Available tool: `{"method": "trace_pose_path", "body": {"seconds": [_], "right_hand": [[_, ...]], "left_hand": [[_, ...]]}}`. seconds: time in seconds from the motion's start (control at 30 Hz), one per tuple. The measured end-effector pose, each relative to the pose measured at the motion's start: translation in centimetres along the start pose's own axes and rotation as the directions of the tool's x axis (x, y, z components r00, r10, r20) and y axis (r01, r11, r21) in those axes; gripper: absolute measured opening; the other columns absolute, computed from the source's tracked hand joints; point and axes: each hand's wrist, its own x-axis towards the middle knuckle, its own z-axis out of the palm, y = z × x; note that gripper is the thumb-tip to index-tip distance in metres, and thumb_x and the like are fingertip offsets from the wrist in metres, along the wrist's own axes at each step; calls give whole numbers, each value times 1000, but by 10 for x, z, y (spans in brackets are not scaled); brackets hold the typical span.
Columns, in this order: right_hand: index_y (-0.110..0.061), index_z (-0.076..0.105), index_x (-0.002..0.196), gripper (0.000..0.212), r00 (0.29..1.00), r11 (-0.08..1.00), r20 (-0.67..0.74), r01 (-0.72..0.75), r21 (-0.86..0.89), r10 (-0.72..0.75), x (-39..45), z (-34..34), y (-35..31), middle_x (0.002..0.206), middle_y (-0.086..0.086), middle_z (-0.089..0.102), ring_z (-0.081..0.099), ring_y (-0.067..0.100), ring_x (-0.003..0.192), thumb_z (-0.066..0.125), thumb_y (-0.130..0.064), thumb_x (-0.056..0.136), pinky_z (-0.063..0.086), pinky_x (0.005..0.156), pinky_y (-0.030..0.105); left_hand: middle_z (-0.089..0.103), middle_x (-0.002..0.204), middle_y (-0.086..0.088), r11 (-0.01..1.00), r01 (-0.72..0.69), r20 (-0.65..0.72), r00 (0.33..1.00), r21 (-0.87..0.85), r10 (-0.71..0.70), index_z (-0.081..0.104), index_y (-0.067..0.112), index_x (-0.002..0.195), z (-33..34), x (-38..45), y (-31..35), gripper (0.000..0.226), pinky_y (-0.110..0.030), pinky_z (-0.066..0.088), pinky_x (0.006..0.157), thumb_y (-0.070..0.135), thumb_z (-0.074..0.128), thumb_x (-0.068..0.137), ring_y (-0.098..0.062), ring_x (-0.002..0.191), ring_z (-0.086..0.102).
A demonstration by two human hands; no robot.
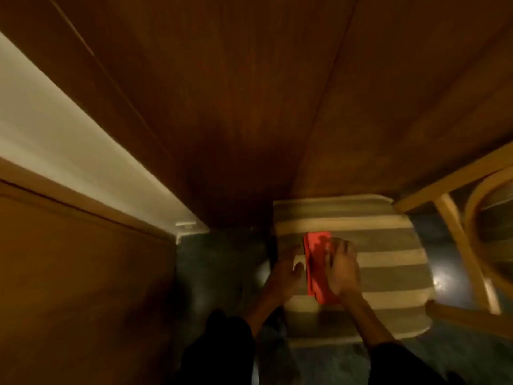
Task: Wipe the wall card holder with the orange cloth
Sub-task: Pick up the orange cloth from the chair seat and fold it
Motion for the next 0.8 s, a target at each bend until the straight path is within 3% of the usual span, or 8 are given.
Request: {"method": "trace_pose_path", "body": {"seconds": [0.07, 0.13, 0.23, 0.3, 0.43, 0.53, 0.67, 0.8], "right_hand": [[0, 51, 130, 39, 994, 994, 39, -104, -13, 105, 18, 20, 23, 132, 27, 50, 49, 46, 121, 47, -25, 101, 40, 102, 48], [3, 54, 127, 43, 967, 971, 113, -234, 42, 228, 34, 32, 41, 131, 29, 53, 53, 46, 121, 57, -28, 97, 42, 102, 47], [8, 57, 114, 45, 944, 942, 174, -305, 142, 280, 48, 50, 56, 117, 32, 62, 61, 45, 111, 72, -25, 88, 48, 95, 47], [5, 61, 114, 43, 937, 932, 207, -318, 174, 281, 51, 55, 54, 111, 29, 68, 66, 42, 105, 75, -23, 85, 52, 91, 46], [0, 68, 113, 31, 924, 883, 271, -348, 315, 268, 37, 55, 30, 109, 24, 74, 70, 39, 102, 72, -15, 86, 55, 89, 47], [1, 59, 118, 32, 937, 856, 305, -292, 426, 168, 14, 40, -17, 111, 26, 70, 68, 40, 102, 69, -8, 89, 52, 87, 45], [-3, 53, 132, 43, 947, 824, 313, -124, 553, -68, -16, 0, -105, 120, 19, 65, 63, 26, 101, 65, -2, 91, 49, 85, 36], [-8, 51, 137, 47, 908, 770, 276, 74, 634, -315, -45, -61, -215, 126, 11, 63, 63, 22, 107, 66, -8, 93, 50, 92, 36]], "left_hand": [[54, 148, -15, 974, 165, -18, 985, -157, -170, 33, 6, 157, 20, 16, -10, 52, -15, 51, 96, 3, 44, 106, 4, 118, 66], [63, 120, -7, 947, 253, 24, 967, -196, -253, 29, -3, 156, 42, 34, -25, 51, 3, 46, 64, -6, 38, 106, 26, 74, 63], [45, 154, -24, 941, 244, 27, 969, -233, -245, 26, -9, 154, 65, 51, -37, 51, -3, 45, 87, -11, 35, 104, -17, 139, 53], [37, 160, -26, 899, 283, 40, 957, -334, -286, 33, -7, 153, 72, 56, -41, 48, -24, 41, 106, -8, 36, 105, -38, 148, 40], [42, 157, -23, 878, 260, 4, 959, -401, -282, 38, -6, 151, 54, 47, -39, 46, -4, 43, 86, -5, 40, 105, -6, 125, 62], [48, 155, -16, 885, 227, -14, 967, -406, -254, 42, 1, 152, 9, 17, -17, 45, -14, 45, 97, 13, 44, 109, -19, 135, 54], [61, 136, 2, 887, 114, -135, 972, -448, -193, 46, 19, 150, -74, -36, 33, 42, -8, 50, 81, 31, 42, 109, -1, 104, 62], [64, 127, 7, 832, -90, -342, 931, -547, -124, 47, 25, 147, -166, -93, 103, 42, -10, 52, 76, 33, 47, 107, 0, 101, 64]]}}
